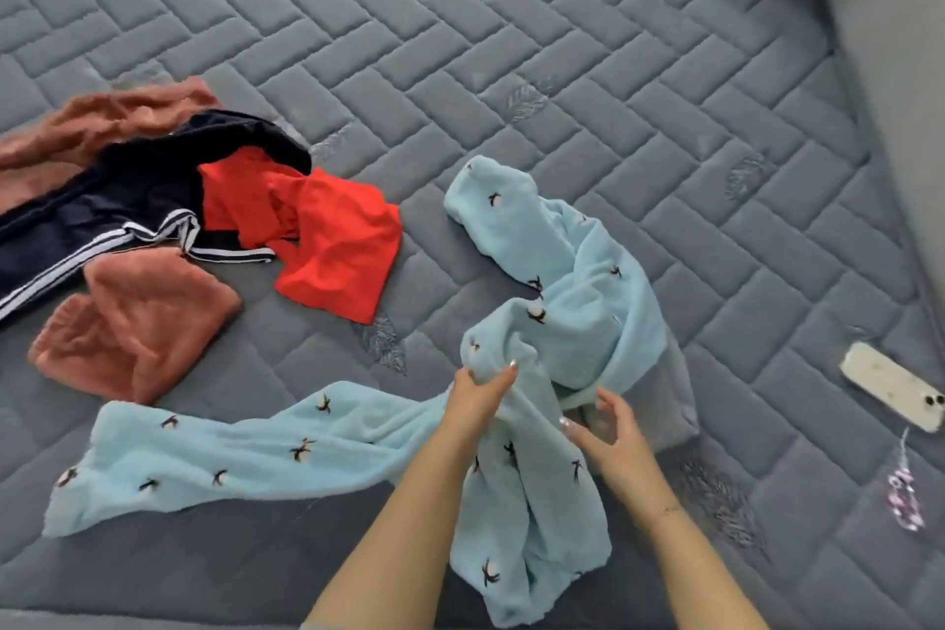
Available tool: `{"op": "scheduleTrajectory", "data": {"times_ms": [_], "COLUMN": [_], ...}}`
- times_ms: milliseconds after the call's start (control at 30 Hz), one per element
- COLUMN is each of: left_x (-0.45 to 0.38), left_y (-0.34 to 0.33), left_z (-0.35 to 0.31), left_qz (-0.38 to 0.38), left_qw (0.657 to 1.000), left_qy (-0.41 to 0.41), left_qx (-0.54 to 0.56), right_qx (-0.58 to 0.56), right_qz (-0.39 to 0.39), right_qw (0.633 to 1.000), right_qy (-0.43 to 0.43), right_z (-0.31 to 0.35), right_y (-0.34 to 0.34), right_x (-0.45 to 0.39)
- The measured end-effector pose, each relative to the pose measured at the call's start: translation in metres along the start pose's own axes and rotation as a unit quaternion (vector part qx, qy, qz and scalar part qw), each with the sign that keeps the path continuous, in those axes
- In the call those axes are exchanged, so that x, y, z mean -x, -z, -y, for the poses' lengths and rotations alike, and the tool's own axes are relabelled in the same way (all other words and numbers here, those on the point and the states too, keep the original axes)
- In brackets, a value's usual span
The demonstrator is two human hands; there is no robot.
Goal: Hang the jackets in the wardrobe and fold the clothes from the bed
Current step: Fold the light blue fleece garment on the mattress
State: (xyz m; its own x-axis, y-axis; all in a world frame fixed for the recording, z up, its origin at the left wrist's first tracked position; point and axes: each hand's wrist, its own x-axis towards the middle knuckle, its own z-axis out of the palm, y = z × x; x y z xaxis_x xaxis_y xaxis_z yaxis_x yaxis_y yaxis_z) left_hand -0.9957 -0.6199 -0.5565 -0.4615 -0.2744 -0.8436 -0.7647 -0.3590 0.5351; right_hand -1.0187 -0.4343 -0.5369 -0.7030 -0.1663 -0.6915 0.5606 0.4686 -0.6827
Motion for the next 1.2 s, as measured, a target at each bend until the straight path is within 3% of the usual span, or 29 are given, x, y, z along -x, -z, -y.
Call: {"op": "scheduleTrajectory", "data": {"times_ms": [100,233,333,433,533,633,733,800,900,1000,1100,1200], "left_x": [-0.026,-0.020,0.003,0.027,0.046,0.059,0.060,0.056,0.046,0.034,0.019,0.000], "left_y": [-0.021,0.002,0.028,0.050,0.069,0.081,0.079,0.082,0.105,0.122,0.129,0.130], "left_z": [0.013,0.017,0.008,-0.019,-0.059,-0.097,-0.109,-0.096,-0.052,0.010,0.051,0.061], "left_qz": [-0.071,-0.055,-0.071,-0.127,-0.156,-0.107,0.031,0.065,-0.076,-0.183,-0.210,-0.164], "left_qw": [0.997,0.993,0.984,0.962,0.926,0.915,0.952,0.966,0.968,0.972,0.975,0.982], "left_qy": [-0.026,-0.071,-0.117,-0.194,-0.288,-0.355,-0.305,-0.241,-0.203,-0.114,-0.057,-0.080], "left_qx": [0.008,0.071,0.118,0.144,0.188,0.159,0.005,-0.066,-0.124,-0.095,-0.050,-0.051], "right_qx": [0.085,0.174,0.161,0.112,0.045,-0.021,-0.048,-0.045,-0.029,-0.022,0.011,0.062], "right_qz": [0.103,0.046,0.020,0.044,0.126,0.136,0.077,0.045,0.018,0.016,0.023,0.042], "right_qw": [0.991,0.983,0.977,0.974,0.972,0.980,0.992,0.996,0.999,0.999,1.000,0.997], "right_qy": [-0.031,0.029,0.136,0.192,0.194,0.145,0.084,0.056,0.033,0.017,0.016,0.021], "right_z": [-0.043,-0.069,-0.053,-0.019,0.007,0.015,0.012,0.007,-0.004,-0.010,-0.012,-0.014], "right_y": [-0.012,-0.022,-0.022,-0.033,-0.053,-0.067,-0.063,-0.056,-0.049,-0.054,-0.072,-0.095], "right_x": [-0.013,-0.016,-0.012,0.002,0.020,0.029,0.028,0.024,0.016,0.005,-0.009,-0.026]}}
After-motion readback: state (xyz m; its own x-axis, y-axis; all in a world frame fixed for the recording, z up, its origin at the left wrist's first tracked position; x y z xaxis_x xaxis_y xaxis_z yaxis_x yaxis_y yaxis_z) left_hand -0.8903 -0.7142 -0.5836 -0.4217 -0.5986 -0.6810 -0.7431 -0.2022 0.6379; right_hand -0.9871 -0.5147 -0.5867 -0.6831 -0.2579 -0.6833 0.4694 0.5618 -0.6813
